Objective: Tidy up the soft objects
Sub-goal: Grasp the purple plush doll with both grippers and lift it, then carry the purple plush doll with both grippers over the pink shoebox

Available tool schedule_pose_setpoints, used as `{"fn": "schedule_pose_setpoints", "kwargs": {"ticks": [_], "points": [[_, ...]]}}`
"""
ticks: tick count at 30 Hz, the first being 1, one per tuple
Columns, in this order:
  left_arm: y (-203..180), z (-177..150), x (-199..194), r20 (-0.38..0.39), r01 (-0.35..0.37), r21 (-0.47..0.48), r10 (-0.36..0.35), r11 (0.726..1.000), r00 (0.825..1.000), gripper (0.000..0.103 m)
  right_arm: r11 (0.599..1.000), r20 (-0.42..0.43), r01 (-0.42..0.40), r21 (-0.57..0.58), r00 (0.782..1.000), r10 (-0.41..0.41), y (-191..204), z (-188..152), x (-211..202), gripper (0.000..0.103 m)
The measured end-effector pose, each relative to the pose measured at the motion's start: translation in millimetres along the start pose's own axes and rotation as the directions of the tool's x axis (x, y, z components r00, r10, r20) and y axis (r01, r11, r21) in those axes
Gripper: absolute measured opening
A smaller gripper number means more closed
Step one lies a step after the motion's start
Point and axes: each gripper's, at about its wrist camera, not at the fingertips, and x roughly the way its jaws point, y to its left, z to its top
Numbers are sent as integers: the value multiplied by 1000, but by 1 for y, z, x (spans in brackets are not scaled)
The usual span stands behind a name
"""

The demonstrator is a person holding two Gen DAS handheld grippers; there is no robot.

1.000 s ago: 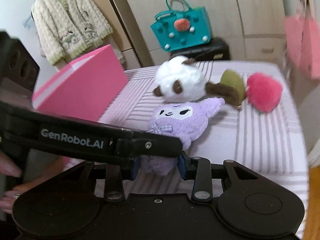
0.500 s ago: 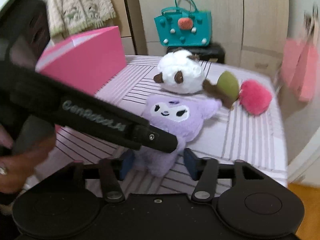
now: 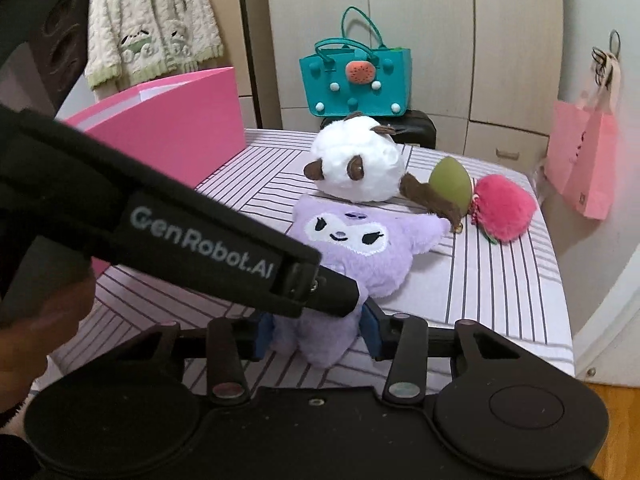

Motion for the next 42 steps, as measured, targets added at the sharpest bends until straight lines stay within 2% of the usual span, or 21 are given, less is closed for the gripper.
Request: {"fn": "schedule_pose_setpoints", "kwargs": {"ticks": [7, 17, 31, 36, 42], "points": [[-8, -5, -21, -18, 14, 35, -14, 999, 1000, 41, 993, -33, -81, 89, 996, 84, -3, 5, -17, 50], [-20, -22, -68, -49, 11, 90, -7, 996, 999, 41, 979, -111, -144, 143, 981, 160, 21, 12, -49, 50], [-2, -32, -147, -107, 120, 54, -114, 991, 988, 41, 979, -169, -202, 31, 964, 204, 80, 39, -103, 50], [13, -28, -184, -86, 155, 43, -151, 987, 985, 41, 974, -149, -220, -46, 966, 211, 111, 61, -121, 50], [26, -20, -232, -35, 139, 61, -137, 988, 990, 41, 959, -122, -251, -129, 964, 236, 144, 90, -131, 50]]}}
